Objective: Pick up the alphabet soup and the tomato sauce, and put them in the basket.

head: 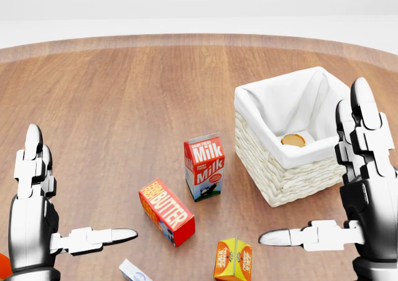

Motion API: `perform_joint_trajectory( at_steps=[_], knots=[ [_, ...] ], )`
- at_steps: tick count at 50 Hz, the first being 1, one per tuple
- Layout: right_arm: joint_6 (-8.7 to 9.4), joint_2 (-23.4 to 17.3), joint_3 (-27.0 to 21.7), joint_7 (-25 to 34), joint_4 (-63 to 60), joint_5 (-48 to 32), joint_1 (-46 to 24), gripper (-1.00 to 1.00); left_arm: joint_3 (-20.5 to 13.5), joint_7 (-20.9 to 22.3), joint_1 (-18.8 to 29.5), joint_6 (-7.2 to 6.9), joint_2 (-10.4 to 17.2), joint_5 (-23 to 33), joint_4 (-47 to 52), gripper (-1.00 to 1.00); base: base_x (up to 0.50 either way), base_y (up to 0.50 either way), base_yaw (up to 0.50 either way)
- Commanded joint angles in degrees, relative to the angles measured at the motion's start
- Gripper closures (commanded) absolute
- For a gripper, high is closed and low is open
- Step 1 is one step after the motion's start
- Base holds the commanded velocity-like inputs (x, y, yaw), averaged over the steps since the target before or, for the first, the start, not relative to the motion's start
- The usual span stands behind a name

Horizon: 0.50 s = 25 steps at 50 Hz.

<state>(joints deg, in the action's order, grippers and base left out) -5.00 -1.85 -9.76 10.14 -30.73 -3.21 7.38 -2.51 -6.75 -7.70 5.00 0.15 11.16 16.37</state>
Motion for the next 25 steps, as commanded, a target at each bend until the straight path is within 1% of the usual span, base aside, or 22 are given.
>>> perform_joint_trajectory(
  at_steps=[1, 25],
  knots=[
    [0.0, 1.6, 0.1, 2.0, -3.5, 1.5, 4.3, -1.0, -0.2, -0.1, 0.2, 0.0, 0.0, -0.1, 0.2, -1.0, 0.0, 0.0, 0.0],
    [0.0, 4.1, -0.3, 6.3, -6.9, 5.0, 11.8, -1.0, -0.6, -0.2, 0.7, 0.0, 0.1, -0.7, 0.3, -1.0, 0.0, 0.0, 0.0]
  ],
)
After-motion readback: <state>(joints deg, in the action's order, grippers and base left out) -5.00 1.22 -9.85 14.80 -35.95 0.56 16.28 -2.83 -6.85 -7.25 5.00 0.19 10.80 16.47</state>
